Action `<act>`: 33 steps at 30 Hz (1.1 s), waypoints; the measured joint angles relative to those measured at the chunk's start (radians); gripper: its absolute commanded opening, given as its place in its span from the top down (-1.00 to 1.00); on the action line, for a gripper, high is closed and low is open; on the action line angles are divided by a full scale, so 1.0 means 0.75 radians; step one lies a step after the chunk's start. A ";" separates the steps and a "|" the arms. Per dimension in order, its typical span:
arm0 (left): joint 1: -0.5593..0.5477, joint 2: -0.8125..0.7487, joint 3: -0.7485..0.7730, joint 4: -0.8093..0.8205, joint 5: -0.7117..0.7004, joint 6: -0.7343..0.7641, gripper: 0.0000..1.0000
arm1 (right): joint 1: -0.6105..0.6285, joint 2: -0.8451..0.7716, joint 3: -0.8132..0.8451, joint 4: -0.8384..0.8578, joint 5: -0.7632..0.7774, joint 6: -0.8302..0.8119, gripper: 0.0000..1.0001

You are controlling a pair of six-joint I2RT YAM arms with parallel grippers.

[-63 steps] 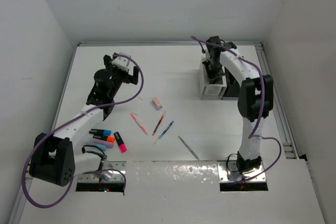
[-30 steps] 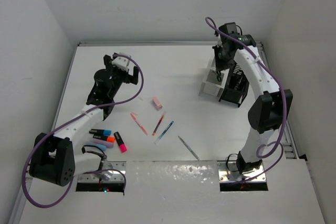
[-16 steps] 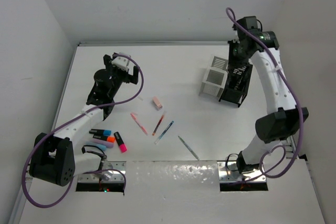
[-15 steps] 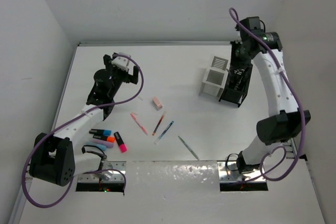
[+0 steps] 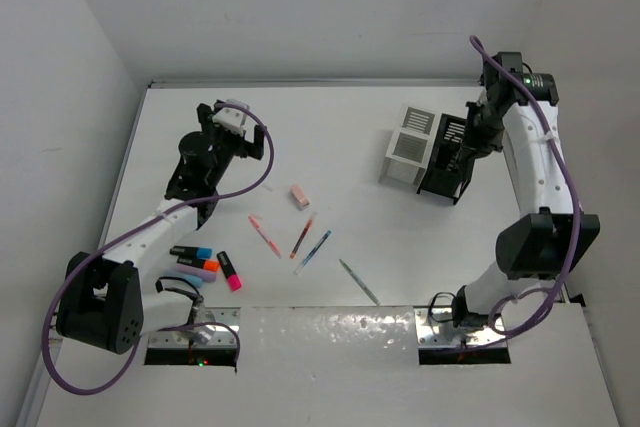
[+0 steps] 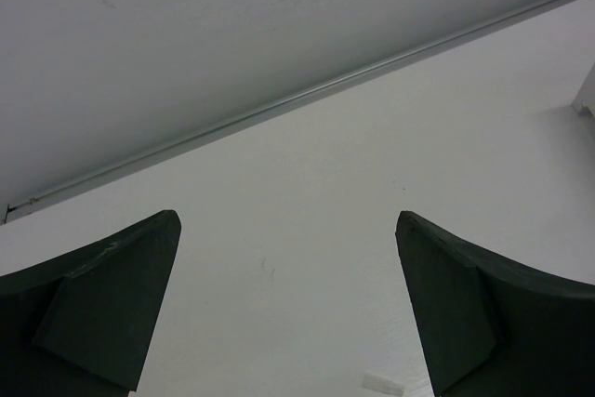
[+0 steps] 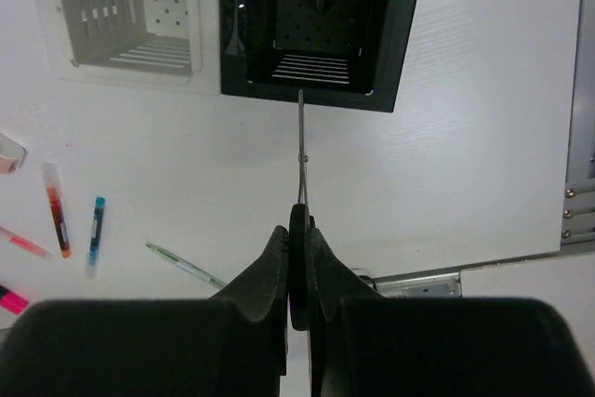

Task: Sort the stationery into containers
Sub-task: Pick up the scissors from the storage box, then place the scissors in the storage box.

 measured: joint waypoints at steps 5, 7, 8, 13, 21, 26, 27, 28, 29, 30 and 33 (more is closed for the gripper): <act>0.000 0.000 0.000 0.006 -0.002 -0.001 -0.99 | -0.077 0.073 -0.014 0.029 -0.066 -0.009 1.00; 0.000 0.000 0.000 0.006 -0.002 -0.001 -0.99 | -0.099 0.103 -0.018 0.044 -0.095 -0.010 1.00; 0.001 0.000 0.000 0.006 -0.002 -0.001 -0.99 | -0.108 0.118 -0.018 0.054 -0.108 -0.010 1.00; 0.001 0.000 0.000 0.006 -0.002 -0.002 -0.99 | -0.130 0.196 -0.015 0.093 -0.165 -0.008 1.00; 0.001 0.000 0.000 0.006 -0.002 -0.002 -0.99 | -0.186 0.319 -0.011 0.146 -0.285 0.027 1.00; 0.001 0.000 0.000 0.006 -0.002 -0.002 -0.99 | -0.220 0.330 -0.013 0.181 -0.313 0.057 1.00; 0.001 0.000 0.000 0.006 -0.002 -0.002 -0.99 | -0.225 0.330 -0.013 0.189 -0.317 0.058 1.00; 0.001 0.000 0.000 0.006 -0.002 -0.002 -0.99 | -0.227 0.332 -0.013 0.193 -0.320 0.058 1.00; 0.001 0.000 0.000 0.006 -0.002 -0.002 -0.99 | -0.227 0.332 -0.013 0.193 -0.322 0.057 0.99; 0.001 0.000 0.000 0.006 -0.002 -0.002 -0.99 | -0.227 0.335 -0.011 0.191 -0.322 0.057 0.96; 0.001 0.000 0.000 0.006 -0.002 -0.002 -0.99 | -0.228 0.348 -0.001 0.188 -0.323 0.063 0.78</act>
